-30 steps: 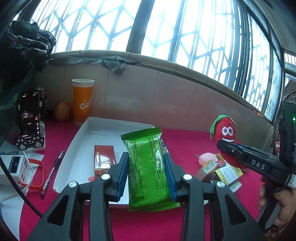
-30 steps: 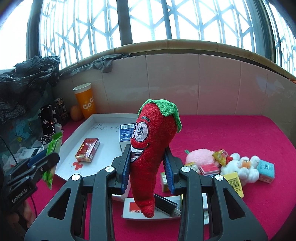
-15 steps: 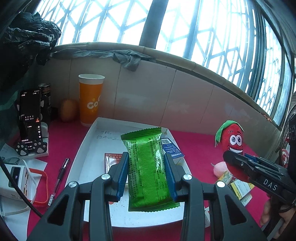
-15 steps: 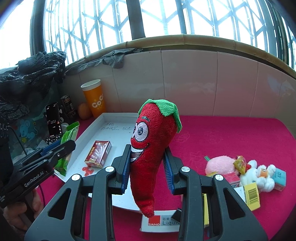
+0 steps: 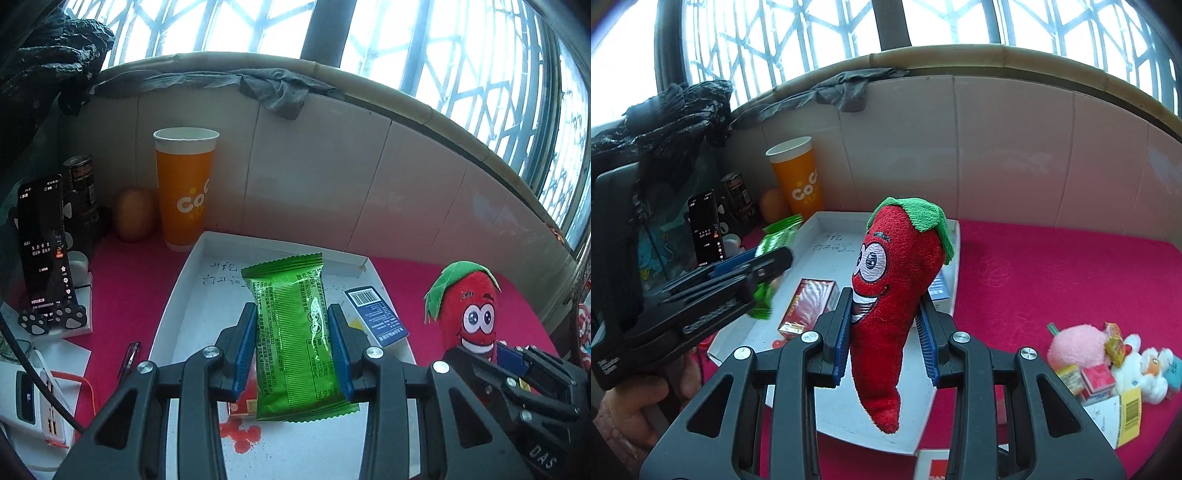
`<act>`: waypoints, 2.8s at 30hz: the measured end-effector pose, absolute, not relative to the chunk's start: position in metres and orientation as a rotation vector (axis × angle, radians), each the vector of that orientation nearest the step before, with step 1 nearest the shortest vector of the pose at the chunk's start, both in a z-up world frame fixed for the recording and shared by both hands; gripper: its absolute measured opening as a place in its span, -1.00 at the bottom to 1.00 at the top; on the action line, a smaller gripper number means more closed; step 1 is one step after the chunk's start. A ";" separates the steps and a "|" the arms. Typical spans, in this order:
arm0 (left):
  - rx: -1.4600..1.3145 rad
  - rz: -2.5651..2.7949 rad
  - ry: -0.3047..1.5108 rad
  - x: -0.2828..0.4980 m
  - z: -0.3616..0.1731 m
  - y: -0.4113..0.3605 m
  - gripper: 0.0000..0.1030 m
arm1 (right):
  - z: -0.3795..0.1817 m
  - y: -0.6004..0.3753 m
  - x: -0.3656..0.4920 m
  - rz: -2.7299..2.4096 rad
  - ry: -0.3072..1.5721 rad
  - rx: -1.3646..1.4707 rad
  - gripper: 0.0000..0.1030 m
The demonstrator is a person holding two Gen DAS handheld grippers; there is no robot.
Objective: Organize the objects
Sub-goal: 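Lower green packet into tray and open left gripper while right releases chili plush, then withdraw both open tools from the tray back to the item pile, then grasp SANO Liquid Sealant box with left gripper while right grasps white medicine box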
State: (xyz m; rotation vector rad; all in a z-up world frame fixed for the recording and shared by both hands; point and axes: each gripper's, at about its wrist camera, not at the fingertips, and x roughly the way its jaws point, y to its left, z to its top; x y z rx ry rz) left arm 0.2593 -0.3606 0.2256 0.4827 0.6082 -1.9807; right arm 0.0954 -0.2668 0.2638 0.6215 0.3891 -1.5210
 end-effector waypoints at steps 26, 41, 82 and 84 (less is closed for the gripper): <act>0.412 -1.792 0.507 0.269 0.246 -0.376 1.00 | 0.223 -0.283 0.118 -1.532 0.420 0.625 0.79; 0.286 -2.061 0.481 0.249 0.260 -0.281 1.00 | 0.324 -0.142 0.024 -1.582 -0.250 0.339 0.99; 1.271 -2.508 0.332 0.092 0.136 -0.163 0.53 | 0.240 -0.065 -0.078 -1.626 0.099 0.563 0.99; 1.242 -2.489 0.358 0.095 0.137 -0.165 0.41 | 0.230 -0.070 -0.066 -1.632 0.184 0.545 0.99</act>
